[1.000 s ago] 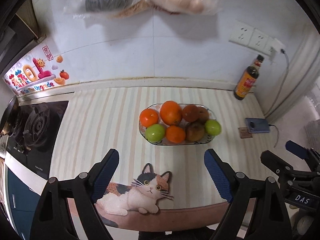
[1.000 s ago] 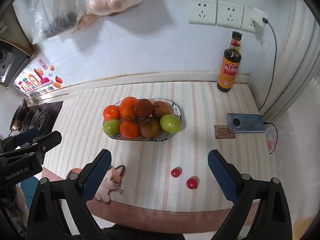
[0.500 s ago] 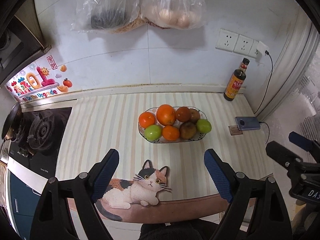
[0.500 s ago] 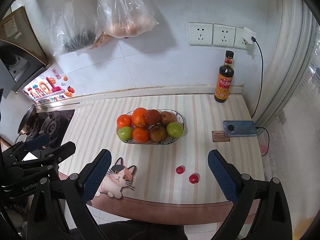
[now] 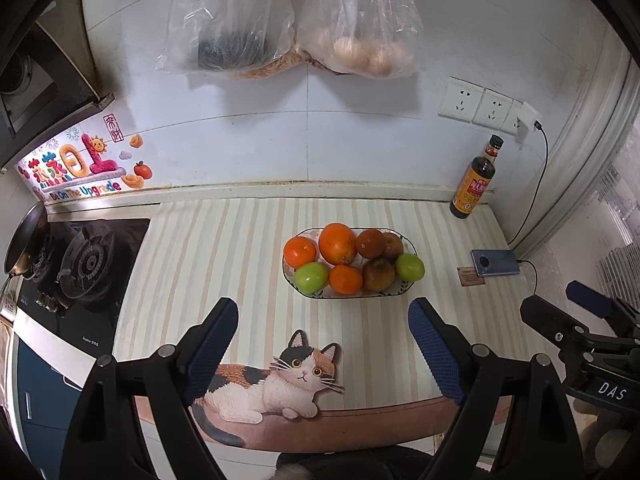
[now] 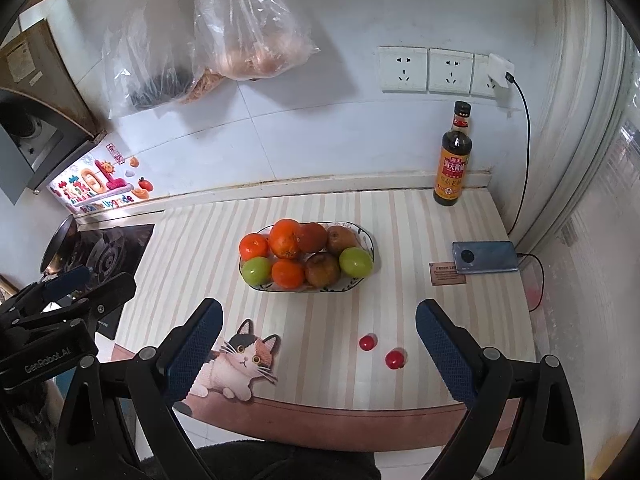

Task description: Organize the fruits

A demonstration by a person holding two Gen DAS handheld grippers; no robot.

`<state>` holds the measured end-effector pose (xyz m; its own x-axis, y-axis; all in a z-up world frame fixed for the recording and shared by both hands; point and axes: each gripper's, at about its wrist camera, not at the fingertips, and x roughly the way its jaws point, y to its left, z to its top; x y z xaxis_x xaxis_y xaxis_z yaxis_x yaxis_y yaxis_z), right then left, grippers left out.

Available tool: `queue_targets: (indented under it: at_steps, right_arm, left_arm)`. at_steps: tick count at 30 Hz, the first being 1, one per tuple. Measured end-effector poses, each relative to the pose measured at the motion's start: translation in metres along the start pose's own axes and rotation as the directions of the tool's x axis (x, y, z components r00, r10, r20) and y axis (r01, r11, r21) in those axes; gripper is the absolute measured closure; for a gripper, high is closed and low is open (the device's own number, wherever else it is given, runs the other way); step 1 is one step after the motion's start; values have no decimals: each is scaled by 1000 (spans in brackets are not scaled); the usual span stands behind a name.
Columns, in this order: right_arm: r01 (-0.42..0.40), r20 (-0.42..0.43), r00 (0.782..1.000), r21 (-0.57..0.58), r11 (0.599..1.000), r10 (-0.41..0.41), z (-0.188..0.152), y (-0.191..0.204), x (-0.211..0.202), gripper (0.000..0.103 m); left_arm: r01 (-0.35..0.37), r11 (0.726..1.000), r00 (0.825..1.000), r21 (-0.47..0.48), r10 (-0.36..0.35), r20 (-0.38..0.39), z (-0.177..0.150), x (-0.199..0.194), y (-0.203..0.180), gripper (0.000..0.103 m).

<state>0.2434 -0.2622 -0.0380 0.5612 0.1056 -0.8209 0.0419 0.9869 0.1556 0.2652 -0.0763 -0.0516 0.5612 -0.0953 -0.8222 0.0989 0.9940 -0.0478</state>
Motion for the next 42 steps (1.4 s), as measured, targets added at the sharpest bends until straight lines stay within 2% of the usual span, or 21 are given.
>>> queue_targets:
  at_steps: [2, 8, 12, 14, 16, 19, 20, 22, 25, 32, 36, 37, 39, 42]
  right_arm:
    - [-7, -7, 1000, 9, 1000, 8, 2, -4, 6, 4]
    - [-31, -46, 998, 80, 996, 35, -4, -32, 45, 4]
    - [11, -90, 996, 133, 991, 1, -18, -65, 79, 4]
    - [42, -125, 992, 155, 987, -22, -29, -85, 99, 11]
    - [64, -184, 983, 188, 980, -29, -43, -109, 123, 30]
    - [65, -248, 969, 238, 969, -4, -66, -138, 154, 40]
    - [44, -257, 966, 268, 963, 27, -73, -146, 163, 42]
    - [25, -288, 956, 294, 956, 63, -87, -157, 184, 55]
    - [0, -310, 945, 314, 949, 103, -102, -163, 209, 64]
    - [-27, -381, 913, 305, 952, 148, -121, -157, 256, 64]
    - [-25, -416, 898, 275, 961, 143, -126, -151, 273, 65]
    - [-25, -415, 900, 263, 964, 137, -127, -150, 275, 70]
    - [-20, -401, 907, 256, 967, 125, -127, -152, 272, 70]
    - [-15, -372, 921, 266, 964, 117, -123, -164, 259, 70]
  left_arm:
    - [2, 1000, 1000, 0, -2, -20, 1, 8, -1, 0]
    - [-8, 1000, 998, 25, 9, -56, 1, 40, -15, 0]
    - [-28, 998, 993, 60, 35, -114, -2, 78, -32, 0]
    - [-27, 997, 985, 79, 39, -166, -4, 102, -41, 0]
    - [-33, 994, 978, 100, 53, -202, -6, 122, -51, 0]
    - [-36, 990, 965, 134, 70, -253, -12, 151, -66, 0]
    - [-31, 989, 958, 144, 70, -278, -15, 162, -71, 0]
    - [-36, 985, 943, 166, 88, -320, -21, 184, -80, 0]
    - [-30, 983, 918, 179, 98, -385, -31, 212, -90, 0]
    - [-24, 984, 865, 176, 109, -489, -53, 255, -106, 0]
    - [-16, 985, 847, 169, 104, -522, -60, 270, -115, 0]
    - [-10, 986, 843, 167, 98, -529, -62, 273, -117, 0]
    - [8, 987, 834, 160, 82, -546, -64, 280, -124, 0]
    - [53, 990, 812, 129, 33, -583, -70, 295, -135, 0]
